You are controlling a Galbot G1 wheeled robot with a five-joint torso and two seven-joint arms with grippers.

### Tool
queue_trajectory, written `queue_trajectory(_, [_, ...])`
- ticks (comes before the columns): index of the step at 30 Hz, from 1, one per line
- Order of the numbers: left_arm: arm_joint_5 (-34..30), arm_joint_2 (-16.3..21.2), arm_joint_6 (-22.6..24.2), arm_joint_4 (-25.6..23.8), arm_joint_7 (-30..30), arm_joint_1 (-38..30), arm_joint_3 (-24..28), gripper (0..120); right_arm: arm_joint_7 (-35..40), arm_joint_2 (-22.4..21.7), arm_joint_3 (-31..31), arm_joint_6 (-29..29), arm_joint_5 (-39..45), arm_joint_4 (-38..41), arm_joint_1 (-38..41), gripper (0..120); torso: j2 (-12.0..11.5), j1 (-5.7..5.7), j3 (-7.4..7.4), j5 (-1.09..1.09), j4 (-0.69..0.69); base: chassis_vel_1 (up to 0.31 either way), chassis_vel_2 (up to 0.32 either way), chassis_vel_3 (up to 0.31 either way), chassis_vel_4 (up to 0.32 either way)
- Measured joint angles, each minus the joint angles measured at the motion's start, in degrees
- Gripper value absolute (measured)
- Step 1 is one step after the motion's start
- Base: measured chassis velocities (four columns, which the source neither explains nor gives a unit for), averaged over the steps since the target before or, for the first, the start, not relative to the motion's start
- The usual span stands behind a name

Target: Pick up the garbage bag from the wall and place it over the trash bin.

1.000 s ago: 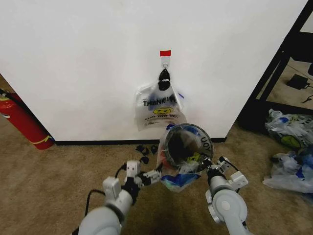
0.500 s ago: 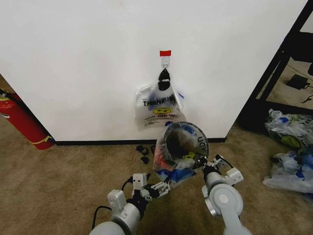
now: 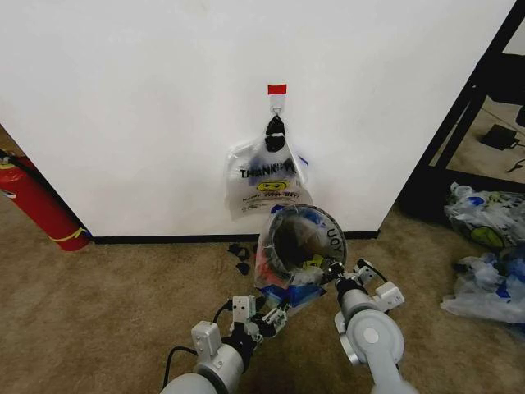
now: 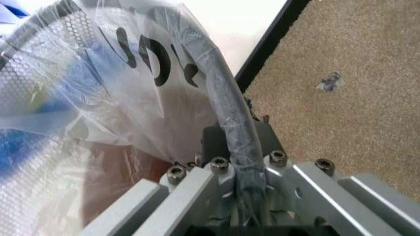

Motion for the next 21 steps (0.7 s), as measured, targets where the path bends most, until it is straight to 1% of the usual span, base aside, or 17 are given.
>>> queue_trajectory(1, [0.02, 0.00, -0.02, 0.05, 0.00, -0.01, 0.01, 36, -0.02, -0.01, 0.02, 0.02, 0.00, 0.00, -0.01, 0, 0.00, 0.00, 0.00, 0.00, 0.00, 0.000, 0.000, 0.000, 0.000])
queue_trajectory(3, [0.34, -0.03, -0.05, 0.48, 0.02, -0.22, 0.15, 27, -0.08, 0.03, 0.02, 0.08, 0.06, 0.05, -0.01, 0, 0.00, 0.00, 0.00, 0.00, 0.00, 0.000, 0.000, 0.000, 0.000])
queue_trajectory(5, [0.55, -0.11, -0.08, 0.86, 0.04, -0.40, 0.29, 19, -0.08, 0.12, -0.07, 0.08, 0.10, 0.14, 0.04, 0, 0.00, 0.00, 0.00, 0.00, 0.00, 0.000, 0.000, 0.000, 0.000])
queue_trajectory(6, [0.55, -0.11, -0.08, 0.86, 0.04, -0.40, 0.29, 19, -0.08, 0.12, -0.07, 0.08, 0.10, 0.14, 0.04, 0, 0.00, 0.00, 0.00, 0.00, 0.00, 0.000, 0.000, 0.000, 0.000])
queue_trajectory(8, [1.11, -0.13, -0.18, 1.43, 0.13, -0.48, 0.57, 10, -0.08, 0.23, -0.20, 0.08, 0.12, 0.15, 0.06, 0, 0.00, 0.00, 0.00, 0.00, 0.00, 0.000, 0.000, 0.000, 0.000])
queue_trajectory(10, [3.22, -0.13, -0.75, 2.88, 0.64, -0.56, 1.10, 1, -0.04, 0.35, -0.31, 0.08, 0.21, 0.29, 0.03, 0, 0.00, 0.00, 0.00, 0.00, 0.00, 0.000, 0.000, 0.000, 0.000])
queue_trajectory(12, [4.10, -0.15, -1.01, 3.48, 0.83, -0.63, 1.32, 0, -0.02, 0.41, -0.35, 0.08, 0.23, 0.41, -0.03, 0, 0.00, 0.00, 0.00, 0.00, 0.00, 0.000, 0.000, 0.000, 0.000])
queue_trajectory(13, [5.73, -0.22, -1.50, 4.50, 1.09, -0.80, 1.72, 0, -0.01, 0.49, -0.46, 0.08, 0.25, 0.61, -0.14, 0, 0.00, 0.00, 0.00, 0.00, 0.00, 0.000, 0.000, 0.000, 0.000])
queue_trajectory(14, [8.09, -0.40, -2.35, 6.38, 1.47, -1.32, 2.60, 0, 0.03, 0.62, -0.68, 0.02, 0.25, 0.88, -0.39, 0, 0.00, 0.00, 0.00, 0.00, 0.00, 0.000, 0.000, 0.000, 0.000])
queue_trajectory(16, [9.71, -0.58, -2.89, 7.78, 1.71, -1.79, 3.44, 0, 0.07, 0.72, -0.84, -0.10, 0.25, 1.11, -0.60, 0, 0.00, 0.00, 0.00, 0.00, 0.01, 0.000, 0.000, 0.000, 0.000])
queue_trajectory(17, [12.41, -1.25, -3.80, 10.19, 1.99, -2.80, 5.22, 0, 0.13, 0.89, -1.12, -0.39, 0.20, 1.50, -1.06, 0, 0.00, 0.00, 0.00, -0.01, 0.00, 0.000, 0.000, 0.000, 0.000])
queue_trajectory(19, [13.83, -2.14, -4.45, 12.06, 2.21, -3.91, 6.64, 0, 0.25, 0.94, -1.37, -0.83, 0.02, 1.76, -1.58, 0, 0.00, 0.00, 0.00, 0.00, 0.00, 0.000, 0.000, 0.000, 0.000])
queue_trajectory(21, [14.05, -2.48, -4.54, 12.59, 2.21, -4.28, 7.02, 0, 0.27, 0.93, -1.48, -0.94, -0.09, 1.81, -1.77, 0, 0.00, 0.00, 0.00, 0.00, 0.00, 0.000, 0.000, 0.000, 0.000])
